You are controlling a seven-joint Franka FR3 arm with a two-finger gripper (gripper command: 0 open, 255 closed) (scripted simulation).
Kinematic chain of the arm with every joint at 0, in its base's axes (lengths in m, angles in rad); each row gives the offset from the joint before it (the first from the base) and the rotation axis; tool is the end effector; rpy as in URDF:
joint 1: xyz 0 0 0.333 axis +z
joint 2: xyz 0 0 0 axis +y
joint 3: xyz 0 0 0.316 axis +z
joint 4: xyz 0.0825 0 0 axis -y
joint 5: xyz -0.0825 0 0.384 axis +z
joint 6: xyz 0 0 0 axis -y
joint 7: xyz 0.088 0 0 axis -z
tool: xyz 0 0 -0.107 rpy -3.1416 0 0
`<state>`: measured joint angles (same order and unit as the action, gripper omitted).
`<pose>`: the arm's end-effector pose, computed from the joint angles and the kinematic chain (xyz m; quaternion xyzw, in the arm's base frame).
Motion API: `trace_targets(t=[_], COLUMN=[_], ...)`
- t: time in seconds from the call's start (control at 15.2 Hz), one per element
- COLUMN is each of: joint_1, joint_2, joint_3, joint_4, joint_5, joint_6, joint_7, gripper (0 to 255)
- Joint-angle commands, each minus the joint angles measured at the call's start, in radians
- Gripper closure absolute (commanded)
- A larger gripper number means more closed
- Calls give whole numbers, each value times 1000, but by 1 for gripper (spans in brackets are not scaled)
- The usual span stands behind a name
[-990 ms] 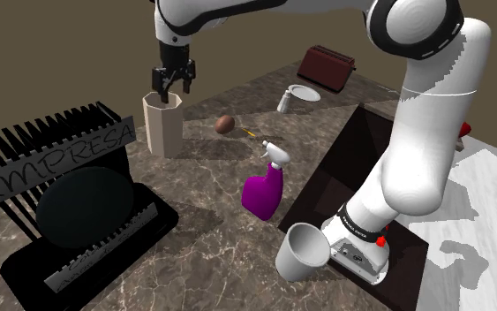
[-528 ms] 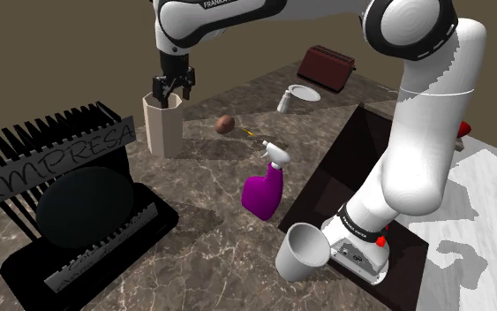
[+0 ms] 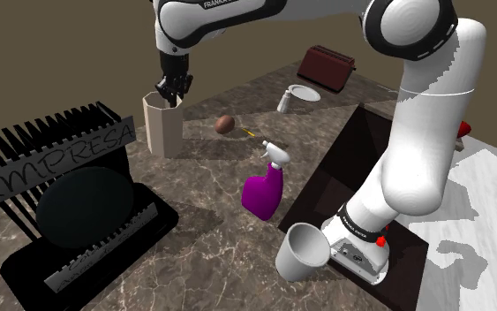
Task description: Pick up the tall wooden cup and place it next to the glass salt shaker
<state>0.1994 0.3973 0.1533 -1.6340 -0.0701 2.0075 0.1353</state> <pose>0.6286 0.2150 0.3892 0.9930 0.1179 -0.0086 0.0042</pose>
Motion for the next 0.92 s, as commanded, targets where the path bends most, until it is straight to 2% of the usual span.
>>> trace_targets(t=[0.0, 0.4, 0.86], joint_1=[0, 0, 0], joint_2=[0, 0, -25], joint_3=[0, 0, 2], joint_4=[0, 0, 58], joint_5=[0, 0, 5], joint_6=[0, 0, -83], joint_7=[0, 0, -4], gripper=[255, 255, 255])
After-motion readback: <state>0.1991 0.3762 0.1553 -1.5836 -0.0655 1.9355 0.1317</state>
